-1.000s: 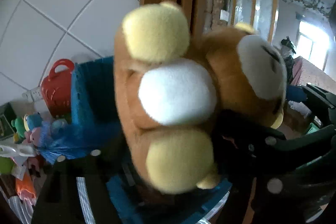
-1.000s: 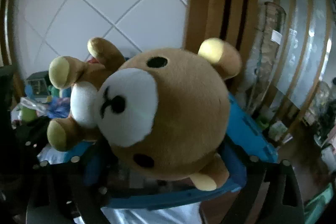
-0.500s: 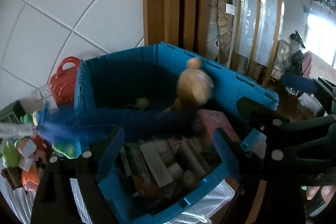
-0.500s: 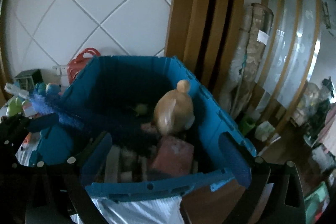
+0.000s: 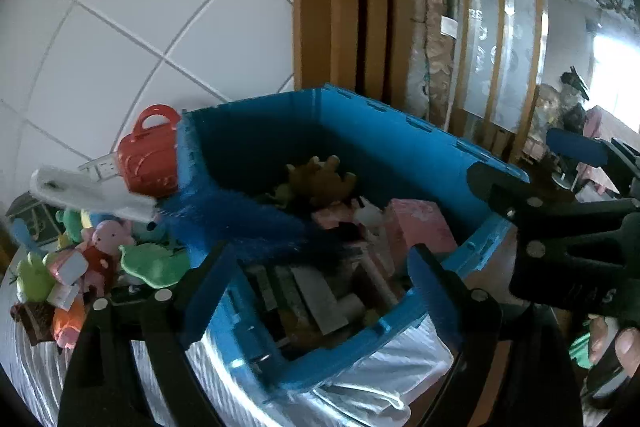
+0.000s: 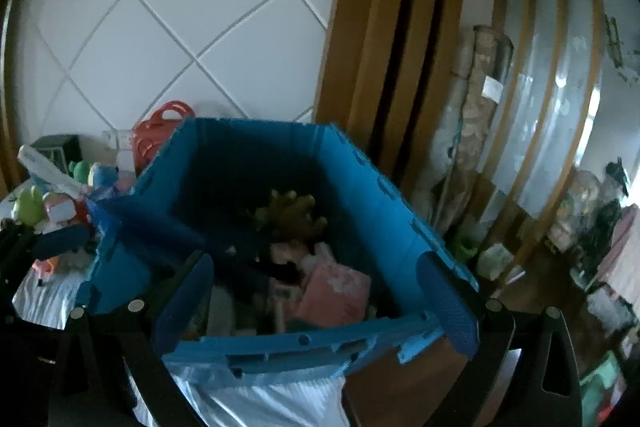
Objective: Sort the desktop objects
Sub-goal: 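Move both tools back over the pile on the bed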
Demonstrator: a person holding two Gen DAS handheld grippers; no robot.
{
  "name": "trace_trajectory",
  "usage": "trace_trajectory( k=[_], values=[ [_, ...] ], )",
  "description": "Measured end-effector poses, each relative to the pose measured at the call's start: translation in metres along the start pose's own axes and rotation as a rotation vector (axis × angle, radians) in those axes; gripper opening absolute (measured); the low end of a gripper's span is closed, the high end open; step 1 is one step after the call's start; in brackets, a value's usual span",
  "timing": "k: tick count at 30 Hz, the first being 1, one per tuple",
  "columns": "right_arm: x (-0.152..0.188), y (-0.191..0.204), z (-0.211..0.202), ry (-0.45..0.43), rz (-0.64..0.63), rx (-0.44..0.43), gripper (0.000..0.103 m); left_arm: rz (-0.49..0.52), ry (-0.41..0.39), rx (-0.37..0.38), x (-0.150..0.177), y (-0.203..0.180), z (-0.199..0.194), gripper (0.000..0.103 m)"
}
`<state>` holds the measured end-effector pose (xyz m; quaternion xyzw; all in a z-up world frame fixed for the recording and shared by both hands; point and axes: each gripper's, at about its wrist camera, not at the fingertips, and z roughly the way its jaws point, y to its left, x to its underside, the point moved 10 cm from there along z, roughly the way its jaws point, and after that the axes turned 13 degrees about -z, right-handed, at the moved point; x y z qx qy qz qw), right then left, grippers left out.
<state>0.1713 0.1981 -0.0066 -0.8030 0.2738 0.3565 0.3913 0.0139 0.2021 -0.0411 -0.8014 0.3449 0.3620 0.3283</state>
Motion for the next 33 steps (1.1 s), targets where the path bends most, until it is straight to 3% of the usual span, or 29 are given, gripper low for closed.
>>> trace_trajectory(
  k=[5, 9, 19, 25, 26, 33],
  values=[
    [-0.003, 0.015, -0.012, -0.032, -0.009, -0.003, 0.103, -0.026, -0.046, -0.022, -0.001, 0.023, -0.021, 0.089],
    [-0.005, 0.028, -0.026, -0.078, 0.023, -0.022, 0.103, -0.035, -0.092, -0.056, -0.001, 0.041, -0.039, 0.098],
    [-0.020, 0.061, -0.050, -0.165, 0.073, -0.044, 0.103, -0.108, -0.143, -0.140, 0.010, 0.111, -0.067, 0.098],
    [-0.038, 0.122, -0.056, -0.195, 0.058, -0.148, 0.103, -0.172, -0.151, -0.225, 0.026, 0.190, -0.088, 0.098],
    [-0.042, 0.133, -0.056, -0.195, 0.072, -0.132, 0.103, -0.184, -0.151, -0.240, 0.029, 0.207, -0.093, 0.098],
    [-0.069, 0.258, -0.048, -0.185, 0.023, -0.251, 0.103, -0.268, -0.140, -0.344, 0.056, 0.340, -0.129, 0.098]
  ],
)
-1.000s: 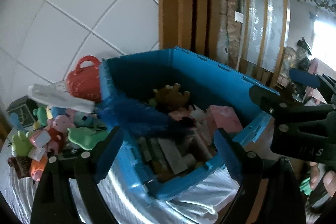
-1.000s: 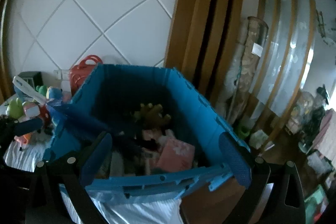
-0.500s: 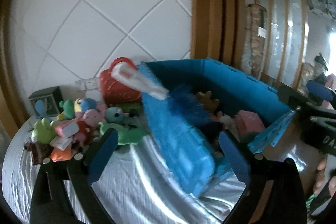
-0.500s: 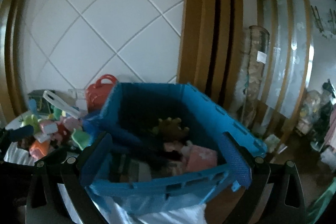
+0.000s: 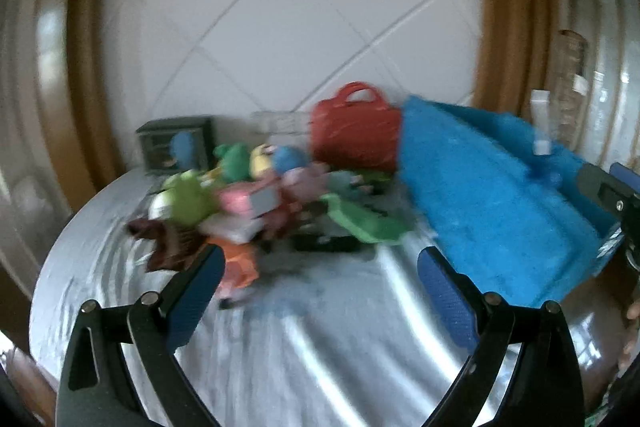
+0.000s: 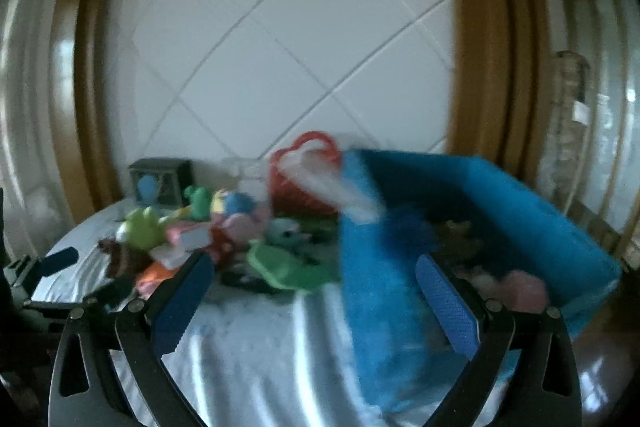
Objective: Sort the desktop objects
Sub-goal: 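Move both tools back over the pile on the bed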
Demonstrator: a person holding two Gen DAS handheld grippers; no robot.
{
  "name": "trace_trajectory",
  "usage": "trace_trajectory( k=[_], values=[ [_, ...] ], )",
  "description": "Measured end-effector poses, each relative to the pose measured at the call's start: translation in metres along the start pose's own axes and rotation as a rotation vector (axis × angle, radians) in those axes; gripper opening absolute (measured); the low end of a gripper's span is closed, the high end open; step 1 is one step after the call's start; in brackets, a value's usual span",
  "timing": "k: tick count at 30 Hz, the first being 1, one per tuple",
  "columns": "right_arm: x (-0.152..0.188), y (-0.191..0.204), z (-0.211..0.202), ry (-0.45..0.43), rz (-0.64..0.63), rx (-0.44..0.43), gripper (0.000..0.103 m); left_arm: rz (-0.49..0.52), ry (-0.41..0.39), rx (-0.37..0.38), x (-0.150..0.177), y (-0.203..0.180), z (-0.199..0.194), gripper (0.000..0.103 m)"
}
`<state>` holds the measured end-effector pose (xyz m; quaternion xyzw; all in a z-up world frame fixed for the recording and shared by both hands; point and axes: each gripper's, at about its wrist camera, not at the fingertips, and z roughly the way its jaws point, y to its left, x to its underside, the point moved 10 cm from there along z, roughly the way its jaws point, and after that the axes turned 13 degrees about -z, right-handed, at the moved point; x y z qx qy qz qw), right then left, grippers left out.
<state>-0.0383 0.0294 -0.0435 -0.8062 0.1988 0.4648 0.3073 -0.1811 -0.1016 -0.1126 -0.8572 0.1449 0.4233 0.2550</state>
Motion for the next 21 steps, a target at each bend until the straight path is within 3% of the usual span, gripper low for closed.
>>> trace_trajectory(
  k=[6, 10, 15, 21],
  values=[
    [0.007, 0.098, 0.051, 0.105, 0.009, -0.066, 0.103, -0.032, 0.073, -0.104, 0.000, 0.128, 0.020, 0.098],
    [0.014, 0.134, 0.077, 0.167, 0.023, -0.077, 0.103, -0.095, 0.139, -0.131, 0.006, 0.190, 0.044, 0.098],
    [0.029, 0.158, 0.112, 0.273, -0.017, -0.077, 0.103, -0.125, 0.181, -0.111, 0.011, 0.215, 0.071, 0.098],
    [0.044, 0.134, 0.153, 0.336, 0.009, -0.042, 0.103, -0.144, 0.236, -0.095, 0.018, 0.210, 0.112, 0.094]
  ],
)
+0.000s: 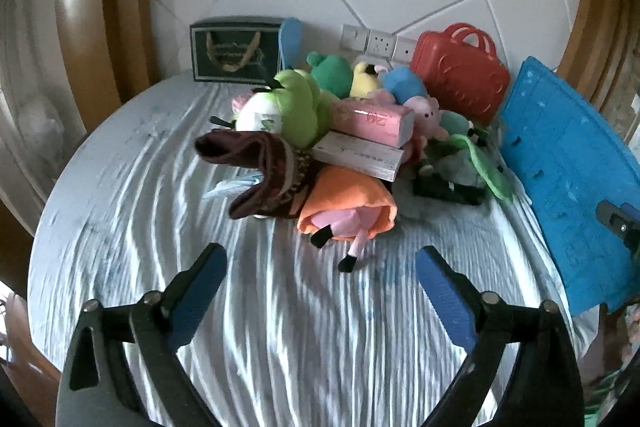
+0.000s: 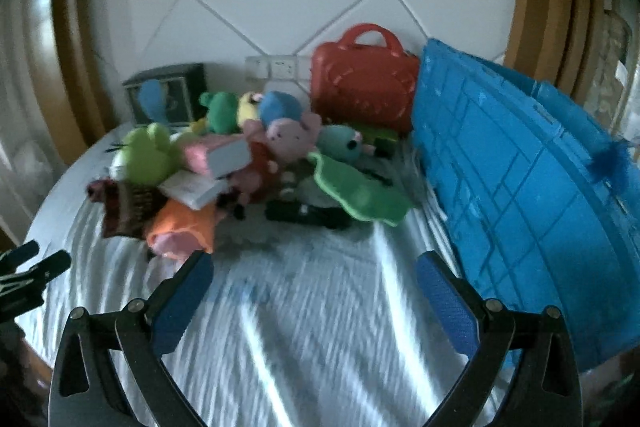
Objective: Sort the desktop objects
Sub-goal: 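Move both tools back over the pile on the bed, then grasp the white medicine box with the left tool while the right tool reaches into the pile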
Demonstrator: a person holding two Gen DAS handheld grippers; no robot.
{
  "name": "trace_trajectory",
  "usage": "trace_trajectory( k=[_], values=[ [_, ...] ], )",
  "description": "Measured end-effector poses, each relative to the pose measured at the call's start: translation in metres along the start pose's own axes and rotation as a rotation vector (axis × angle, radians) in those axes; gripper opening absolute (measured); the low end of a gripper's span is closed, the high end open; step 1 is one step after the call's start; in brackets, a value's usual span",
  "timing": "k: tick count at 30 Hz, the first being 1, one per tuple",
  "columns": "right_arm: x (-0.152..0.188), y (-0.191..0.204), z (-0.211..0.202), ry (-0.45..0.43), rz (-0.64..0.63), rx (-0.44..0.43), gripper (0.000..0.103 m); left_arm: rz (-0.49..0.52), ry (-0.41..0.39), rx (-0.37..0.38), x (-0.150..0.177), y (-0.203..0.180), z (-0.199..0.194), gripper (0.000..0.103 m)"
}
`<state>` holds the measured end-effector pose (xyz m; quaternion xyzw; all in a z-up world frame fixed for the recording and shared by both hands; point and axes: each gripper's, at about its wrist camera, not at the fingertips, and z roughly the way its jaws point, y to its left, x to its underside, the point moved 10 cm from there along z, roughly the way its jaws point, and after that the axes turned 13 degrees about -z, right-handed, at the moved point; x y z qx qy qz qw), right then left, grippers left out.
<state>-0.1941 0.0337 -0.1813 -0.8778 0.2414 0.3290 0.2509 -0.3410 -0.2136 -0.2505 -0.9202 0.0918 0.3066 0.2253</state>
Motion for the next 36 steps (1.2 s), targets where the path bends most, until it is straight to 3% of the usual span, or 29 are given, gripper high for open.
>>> trace_trajectory(
  k=[6, 10, 13, 20, 27, 29, 31, 32, 36],
  values=[
    [-0.008, -0.029, 0.060, 0.052, -0.018, -0.022, 0.100, -0.013, 0.026, -0.021, -0.013, -0.030, 0.050, 0.094],
    [-0.007, -0.035, 0.100, 0.098, -0.041, -0.067, 0.091, -0.042, 0.058, -0.033, -0.017, -0.045, 0.079, 0.094],
    [-0.011, -0.034, 0.121, 0.116, -0.059, -0.096, 0.091, -0.052, 0.086, -0.038, -0.021, -0.055, 0.103, 0.094],
    [-0.020, -0.021, 0.159, 0.149, -0.067, -0.127, 0.091, 0.031, 0.151, -0.050, -0.029, -0.085, 0.166, 0.094],
    [-0.016, -0.010, 0.196, 0.215, -0.071, -0.128, 0.093, 0.090, 0.189, -0.122, -0.039, -0.087, 0.226, 0.094],
    [-0.015, -0.008, 0.205, 0.235, -0.068, -0.131, 0.093, 0.076, 0.189, -0.129, -0.043, -0.075, 0.230, 0.084],
    [-0.015, 0.000, 0.217, 0.254, -0.075, -0.147, 0.093, 0.024, 0.234, -0.085, -0.038, -0.058, 0.229, 0.067],
    [-0.016, 0.006, 0.221, 0.260, -0.079, -0.159, 0.093, 0.029, 0.228, -0.118, -0.036, -0.045, 0.227, 0.059],
    [-0.020, 0.042, 0.234, 0.269, -0.109, -0.223, 0.093, -0.086, 0.229, -0.059, -0.036, -0.001, 0.201, 0.059]
  ],
)
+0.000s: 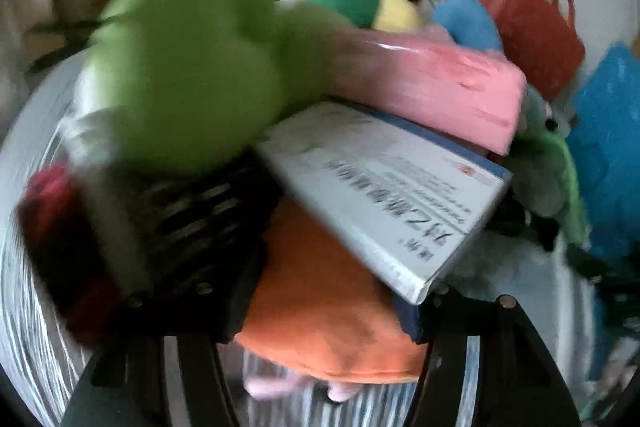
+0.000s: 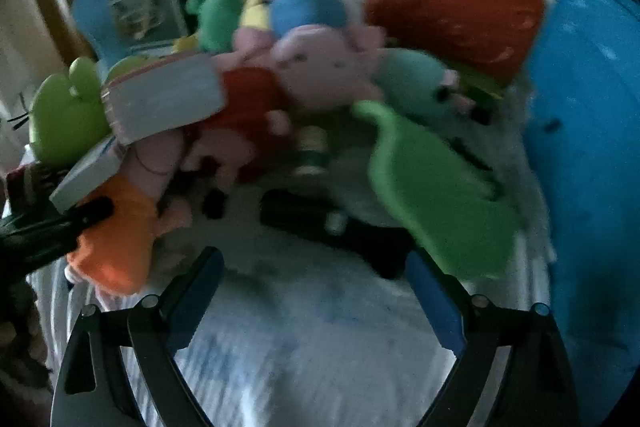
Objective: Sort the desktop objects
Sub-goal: 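Grasp the white medicine box with the left tool while the right tool reaches into the pile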
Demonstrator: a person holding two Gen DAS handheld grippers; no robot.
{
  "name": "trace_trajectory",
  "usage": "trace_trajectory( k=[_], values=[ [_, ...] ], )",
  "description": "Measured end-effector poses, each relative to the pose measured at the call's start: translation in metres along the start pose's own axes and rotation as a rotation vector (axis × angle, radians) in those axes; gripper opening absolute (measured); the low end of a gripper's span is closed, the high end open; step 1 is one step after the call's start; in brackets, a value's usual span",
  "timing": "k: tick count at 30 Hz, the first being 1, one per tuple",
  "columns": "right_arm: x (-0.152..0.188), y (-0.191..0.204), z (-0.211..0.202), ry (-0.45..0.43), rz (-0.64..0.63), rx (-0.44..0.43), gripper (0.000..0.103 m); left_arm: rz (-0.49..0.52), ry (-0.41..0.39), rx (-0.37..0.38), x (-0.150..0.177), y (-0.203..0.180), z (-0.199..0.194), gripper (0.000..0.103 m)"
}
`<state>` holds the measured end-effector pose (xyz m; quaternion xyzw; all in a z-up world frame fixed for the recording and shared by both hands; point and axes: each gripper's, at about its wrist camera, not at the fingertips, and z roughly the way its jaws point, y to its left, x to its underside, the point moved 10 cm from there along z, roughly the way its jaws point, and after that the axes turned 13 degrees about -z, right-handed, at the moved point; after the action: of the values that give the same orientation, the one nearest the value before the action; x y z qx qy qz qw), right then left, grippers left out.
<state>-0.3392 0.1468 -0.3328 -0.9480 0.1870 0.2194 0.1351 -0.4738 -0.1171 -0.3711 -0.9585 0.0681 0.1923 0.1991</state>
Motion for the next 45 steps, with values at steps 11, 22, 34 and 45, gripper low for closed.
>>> trace_trajectory(
  k=[11, 22, 34, 45],
  values=[
    [-0.021, 0.099, 0.011, 0.027, -0.065, -0.136, 0.093, 0.015, 0.006, -0.118, 0.017, 0.086, -0.036, 0.058],
    [-0.025, 0.098, -0.009, 0.015, 0.010, -0.046, 0.076, 0.058, 0.025, 0.078, 0.008, 0.027, -0.053, 0.058],
    [-0.042, 0.104, 0.024, 0.054, -0.008, -0.148, 0.075, 0.019, 0.029, 0.014, -0.018, 0.035, -0.049, 0.071],
    [-0.016, 0.110, 0.021, 0.094, 0.023, -0.195, 0.082, 0.197, 0.106, -0.035, -0.007, -0.002, 0.000, 0.099]
  ],
)
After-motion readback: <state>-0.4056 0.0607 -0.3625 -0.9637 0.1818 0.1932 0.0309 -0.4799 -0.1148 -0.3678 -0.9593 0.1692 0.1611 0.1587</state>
